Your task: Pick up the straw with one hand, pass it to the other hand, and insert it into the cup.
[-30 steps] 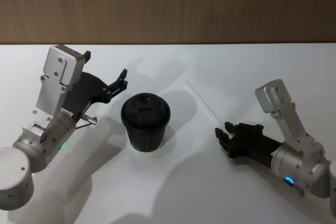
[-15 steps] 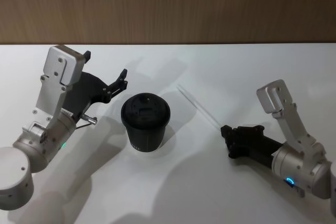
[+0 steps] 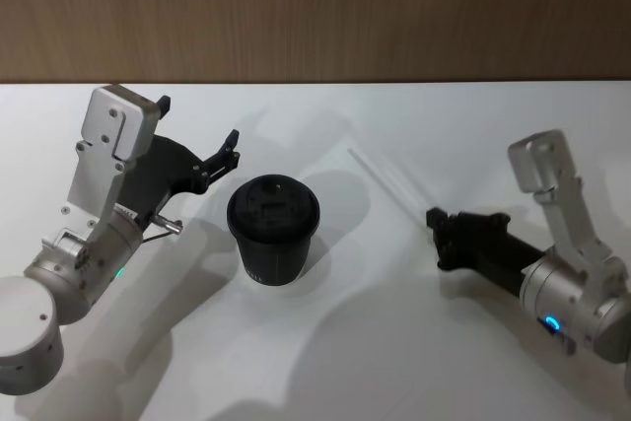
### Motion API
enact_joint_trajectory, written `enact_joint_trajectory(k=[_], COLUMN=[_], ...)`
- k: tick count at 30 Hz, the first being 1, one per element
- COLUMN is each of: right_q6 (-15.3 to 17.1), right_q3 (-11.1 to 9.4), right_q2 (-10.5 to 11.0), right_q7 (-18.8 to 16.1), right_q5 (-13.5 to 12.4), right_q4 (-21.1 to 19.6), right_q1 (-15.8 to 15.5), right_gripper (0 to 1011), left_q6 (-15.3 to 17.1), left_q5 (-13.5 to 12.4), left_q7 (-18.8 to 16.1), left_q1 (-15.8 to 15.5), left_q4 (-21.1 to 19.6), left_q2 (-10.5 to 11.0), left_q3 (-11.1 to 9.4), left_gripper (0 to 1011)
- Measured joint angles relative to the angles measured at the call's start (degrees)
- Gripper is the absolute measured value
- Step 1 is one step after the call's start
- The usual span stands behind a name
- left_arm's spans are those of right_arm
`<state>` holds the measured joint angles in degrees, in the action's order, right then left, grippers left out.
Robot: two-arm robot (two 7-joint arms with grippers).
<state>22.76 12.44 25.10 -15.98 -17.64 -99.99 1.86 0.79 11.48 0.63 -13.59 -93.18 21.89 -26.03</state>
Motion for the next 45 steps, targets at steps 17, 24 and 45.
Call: enact_joint_trajectory(k=[17,24,45], right_q6=[-11.02,-16.75,-29.12], right_q3=[-3.33,-3.84,-2.56], right_q2=[-1.58,-1.87,-1.87], right_q7=[-0.9,-2.9,-12.72], right_q5=[-3.05,-4.2,-11.05], right_q4=[-2.45,-2.8,-5.0], right_q1=[-0.16,0.12,1.64], right_gripper=[0,0,0], left_q6=[0.0,0.0,0.0], left_q5=[0.0,0.0,0.0], left_q7=[0.0,0.0,0.0], left_q1=[0.0,0.0,0.0], left_q4=[0.0,0.0,0.0], left_q2=[0.0,0.0,0.0], left_q3=[0.0,0.0,0.0], left_gripper=[1003,1003,1003])
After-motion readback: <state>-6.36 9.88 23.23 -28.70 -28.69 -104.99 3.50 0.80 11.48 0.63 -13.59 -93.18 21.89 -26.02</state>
